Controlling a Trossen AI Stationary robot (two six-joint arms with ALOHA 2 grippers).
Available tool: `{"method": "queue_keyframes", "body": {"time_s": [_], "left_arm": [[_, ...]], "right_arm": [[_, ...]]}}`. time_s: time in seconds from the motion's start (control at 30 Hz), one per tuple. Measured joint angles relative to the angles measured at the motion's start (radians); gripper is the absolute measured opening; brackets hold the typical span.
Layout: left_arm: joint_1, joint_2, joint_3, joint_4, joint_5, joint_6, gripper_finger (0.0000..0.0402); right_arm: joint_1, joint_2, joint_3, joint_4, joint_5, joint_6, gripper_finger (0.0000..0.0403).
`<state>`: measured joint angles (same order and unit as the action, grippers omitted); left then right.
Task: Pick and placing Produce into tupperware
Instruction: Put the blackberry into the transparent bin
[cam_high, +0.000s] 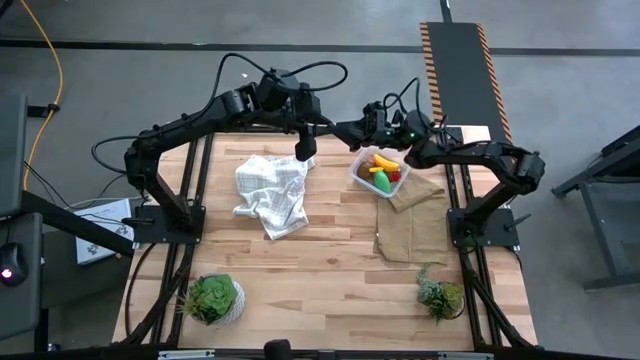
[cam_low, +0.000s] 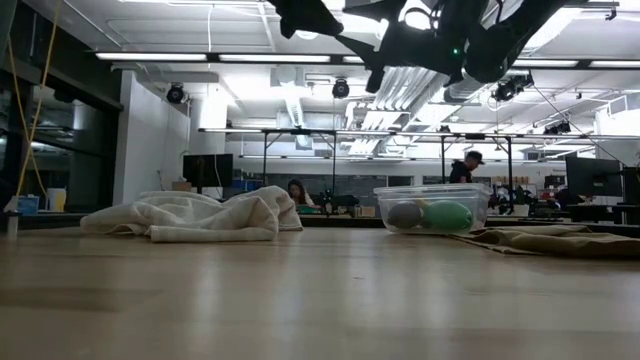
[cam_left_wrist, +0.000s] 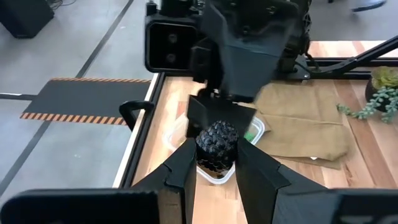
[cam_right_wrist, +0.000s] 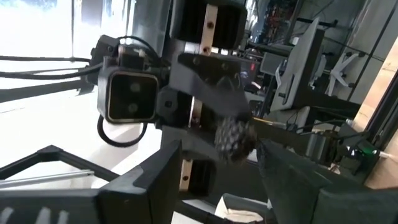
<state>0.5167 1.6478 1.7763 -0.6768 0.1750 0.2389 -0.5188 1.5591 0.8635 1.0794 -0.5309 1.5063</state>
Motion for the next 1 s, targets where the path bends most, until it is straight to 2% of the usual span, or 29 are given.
{"method": "queue_keyframes", "body": {"time_s": [0.37, 0.73, 1.0], "left_arm": [[0.0, 0.0, 0.0, 0.003, -0.009, -0.009, 0.0083], [0.0, 0.0, 0.0, 0.004, 0.006, -0.022, 0.0083], [0.0, 0.0, 0.001, 0.004, 0.015, -0.028, 0.0083]], "right_arm": [[0.003, 0.0, 0.0, -0.007, -0.003, 0.0, 0.0196], [0.004, 0.0, -0.001, -0.009, -0.006, -0.003, 0.0136], [0.004, 0.0, -0.001, -0.009, -0.007, -0.007, 0.0124]]}}
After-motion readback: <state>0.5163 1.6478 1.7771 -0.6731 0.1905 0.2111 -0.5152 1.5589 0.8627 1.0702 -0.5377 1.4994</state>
